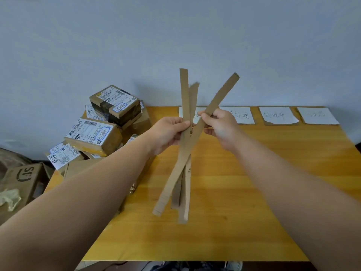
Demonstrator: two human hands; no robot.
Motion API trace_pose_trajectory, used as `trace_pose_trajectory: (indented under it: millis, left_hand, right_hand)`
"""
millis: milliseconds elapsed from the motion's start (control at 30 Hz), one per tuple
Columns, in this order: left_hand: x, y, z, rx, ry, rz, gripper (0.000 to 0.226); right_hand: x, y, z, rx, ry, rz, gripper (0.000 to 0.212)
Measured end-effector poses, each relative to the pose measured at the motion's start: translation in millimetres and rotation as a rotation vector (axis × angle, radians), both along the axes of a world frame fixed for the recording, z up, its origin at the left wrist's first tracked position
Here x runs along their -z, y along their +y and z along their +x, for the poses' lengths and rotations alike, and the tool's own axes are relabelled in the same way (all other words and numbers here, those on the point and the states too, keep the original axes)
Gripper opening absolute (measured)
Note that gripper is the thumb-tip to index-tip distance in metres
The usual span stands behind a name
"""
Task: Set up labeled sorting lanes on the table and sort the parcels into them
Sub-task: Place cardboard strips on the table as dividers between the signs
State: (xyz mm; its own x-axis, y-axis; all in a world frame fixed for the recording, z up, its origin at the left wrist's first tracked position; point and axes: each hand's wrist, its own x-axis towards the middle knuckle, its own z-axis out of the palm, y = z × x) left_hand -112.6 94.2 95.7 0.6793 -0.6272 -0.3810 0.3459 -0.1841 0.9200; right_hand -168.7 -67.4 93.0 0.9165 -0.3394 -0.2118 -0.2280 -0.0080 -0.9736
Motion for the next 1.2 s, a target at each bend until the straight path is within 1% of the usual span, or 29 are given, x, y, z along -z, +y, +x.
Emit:
trace_pose_trajectory:
  millis: [100, 167, 333, 500, 567, 667, 767, 867, 967, 1033, 1100, 1200]
  left_hand:
    - [0.2, 5.1, -1.2, -0.079, -0.034, 0.009, 0.013]
    - [0.6, 7.4, -3.5, -0.127, -0.045, 0.000, 0.011]
    - [1.3, 3.6, -10.4, -0.205, -0.117, 0.039, 0.024]
    - [0.1, -0.9, -20.5, -0.213, -0.155, 0.079, 0.026]
    - [1.9, -3.5, -26.6, -0.212, -0.142, 0.079, 0.026]
    - [6.7, -8.6, -39.0, -0.171, -0.081, 0.063, 0.018]
    - [10.3, -12.7, -50.6, -0.165, -0.057, 0.052, 0.018]
    - [13.5, -11.5, -61.2, -0.207, -0.091, 0.097, 0.016]
    - [22.0, -5.1, -73.4, -0.257, -0.040, 0.104, 0.012]
    - [31.0, 2.8, -80.5, -0.288, -0.022, 0.119, 0.015]
    - [41.0, 13.0, -86.1, -0.327, -0.005, 0.136, 0.018]
    - [53.7, 29.6, -86.6, -0.431, 0.036, 0.125, 0.022]
  right_hand:
    - [0.3, -3.4, -1.7, -0.006, -0.016, 0.018, 0.009]
    - [2.2, -1.5, -2.2, -0.030, -0.004, 0.021, 0.014]
    - [7.2, 12.5, -6.3, -0.105, 0.014, 0.029, 0.015]
    - [9.7, 10.6, -14.9, -0.104, 0.019, 0.130, 0.011]
    - [9.9, 7.9, -20.0, -0.107, 0.013, 0.149, 0.009]
    - [11.7, 3.8, -30.3, -0.096, 0.007, 0.141, 0.017]
    - [15.4, -1.3, -41.6, -0.078, 0.018, 0.124, 0.021]
    - [21.1, -3.7, -51.2, -0.114, 0.043, 0.149, 0.016]
    - [30.0, 3.3, -57.9, -0.155, 0.087, 0.201, 0.011]
    - [37.7, 11.9, -60.7, -0.180, 0.108, 0.220, 0.008]
    - [45.1, 22.3, -62.9, -0.196, 0.133, 0.197, 0.008]
    - [57.5, 33.5, -62.2, -0.188, 0.181, 0.024, 0.012]
